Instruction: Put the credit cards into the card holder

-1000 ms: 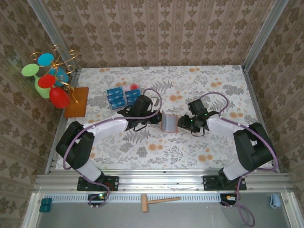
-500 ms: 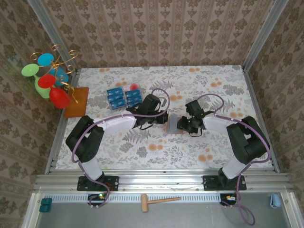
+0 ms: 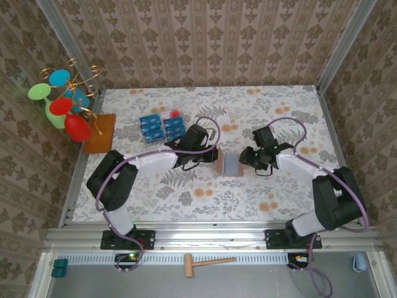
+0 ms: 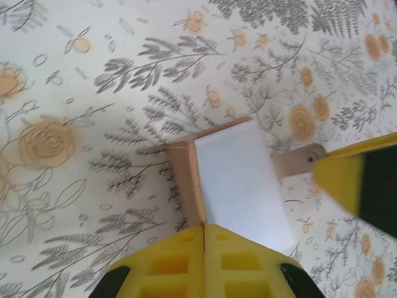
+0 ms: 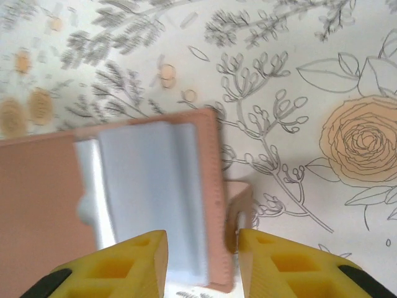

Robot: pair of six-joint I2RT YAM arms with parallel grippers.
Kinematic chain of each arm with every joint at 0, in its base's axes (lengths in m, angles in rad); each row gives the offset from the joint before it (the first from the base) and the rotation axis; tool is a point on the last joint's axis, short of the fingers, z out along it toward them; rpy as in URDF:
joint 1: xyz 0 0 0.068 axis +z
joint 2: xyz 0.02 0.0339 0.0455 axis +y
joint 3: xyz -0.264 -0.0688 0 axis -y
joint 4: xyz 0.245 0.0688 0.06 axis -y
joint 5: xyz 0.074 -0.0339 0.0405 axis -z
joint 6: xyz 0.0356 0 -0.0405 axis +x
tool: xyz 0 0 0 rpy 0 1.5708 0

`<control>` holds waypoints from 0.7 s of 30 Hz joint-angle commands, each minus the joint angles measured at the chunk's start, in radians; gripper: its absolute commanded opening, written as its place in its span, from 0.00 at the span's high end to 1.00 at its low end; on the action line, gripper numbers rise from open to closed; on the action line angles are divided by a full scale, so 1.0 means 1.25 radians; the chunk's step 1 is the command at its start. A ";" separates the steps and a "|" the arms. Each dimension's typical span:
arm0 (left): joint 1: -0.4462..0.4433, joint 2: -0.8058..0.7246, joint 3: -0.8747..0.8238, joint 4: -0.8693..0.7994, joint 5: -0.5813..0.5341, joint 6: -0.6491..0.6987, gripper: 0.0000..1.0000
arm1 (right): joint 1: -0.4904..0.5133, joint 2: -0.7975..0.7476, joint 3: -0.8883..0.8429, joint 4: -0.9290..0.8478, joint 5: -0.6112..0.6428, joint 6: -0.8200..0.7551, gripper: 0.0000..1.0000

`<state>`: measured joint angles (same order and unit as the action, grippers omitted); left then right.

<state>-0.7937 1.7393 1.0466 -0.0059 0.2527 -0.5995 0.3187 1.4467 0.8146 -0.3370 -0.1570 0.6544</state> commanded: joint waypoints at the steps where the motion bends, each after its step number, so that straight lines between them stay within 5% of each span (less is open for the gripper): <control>1: 0.013 -0.048 -0.043 0.005 -0.004 -0.018 1.00 | 0.009 -0.021 0.018 -0.038 -0.014 -0.016 0.65; 14: 0.033 -0.123 -0.170 0.011 -0.042 -0.020 1.00 | 0.157 0.140 0.096 0.054 -0.078 0.043 0.67; 21: 0.031 -0.154 -0.207 -0.043 -0.119 0.015 1.00 | 0.171 0.189 0.093 0.066 -0.065 0.048 0.68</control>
<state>-0.7574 1.5787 0.8001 -0.0113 0.1711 -0.6098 0.5331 1.6684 0.9176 -0.2661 -0.2401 0.6994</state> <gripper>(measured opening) 0.064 0.324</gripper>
